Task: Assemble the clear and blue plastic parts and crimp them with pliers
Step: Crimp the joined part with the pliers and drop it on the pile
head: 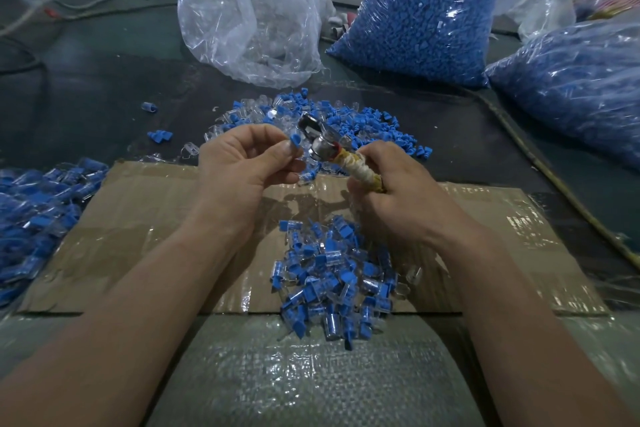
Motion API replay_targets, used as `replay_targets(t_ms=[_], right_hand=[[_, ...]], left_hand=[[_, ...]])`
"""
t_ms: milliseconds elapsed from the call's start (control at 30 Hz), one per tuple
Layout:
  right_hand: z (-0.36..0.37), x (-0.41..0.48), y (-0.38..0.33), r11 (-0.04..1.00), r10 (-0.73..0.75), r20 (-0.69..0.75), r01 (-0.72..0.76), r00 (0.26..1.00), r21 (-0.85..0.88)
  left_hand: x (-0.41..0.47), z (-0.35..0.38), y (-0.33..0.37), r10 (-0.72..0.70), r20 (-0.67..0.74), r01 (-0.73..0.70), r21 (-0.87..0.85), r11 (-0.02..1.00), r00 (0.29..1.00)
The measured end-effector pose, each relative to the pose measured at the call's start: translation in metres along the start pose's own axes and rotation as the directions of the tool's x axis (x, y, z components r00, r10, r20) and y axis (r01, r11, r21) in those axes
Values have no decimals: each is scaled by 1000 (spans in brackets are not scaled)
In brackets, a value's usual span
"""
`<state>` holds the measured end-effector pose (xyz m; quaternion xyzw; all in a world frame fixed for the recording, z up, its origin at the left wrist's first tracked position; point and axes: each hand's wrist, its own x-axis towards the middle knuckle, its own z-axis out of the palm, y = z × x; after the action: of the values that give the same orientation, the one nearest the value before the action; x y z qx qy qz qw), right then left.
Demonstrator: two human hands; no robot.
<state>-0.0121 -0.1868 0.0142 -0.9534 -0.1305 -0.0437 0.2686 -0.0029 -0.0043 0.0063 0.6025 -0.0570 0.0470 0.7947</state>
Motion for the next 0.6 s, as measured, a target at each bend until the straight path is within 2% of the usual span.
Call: replay_targets(t_ms=[600], right_hand=[[-3,-3,-7,995,19,76,-11,997,-98]], left_hand=[[-2,1,-2,73,6,-73,115,991,997]])
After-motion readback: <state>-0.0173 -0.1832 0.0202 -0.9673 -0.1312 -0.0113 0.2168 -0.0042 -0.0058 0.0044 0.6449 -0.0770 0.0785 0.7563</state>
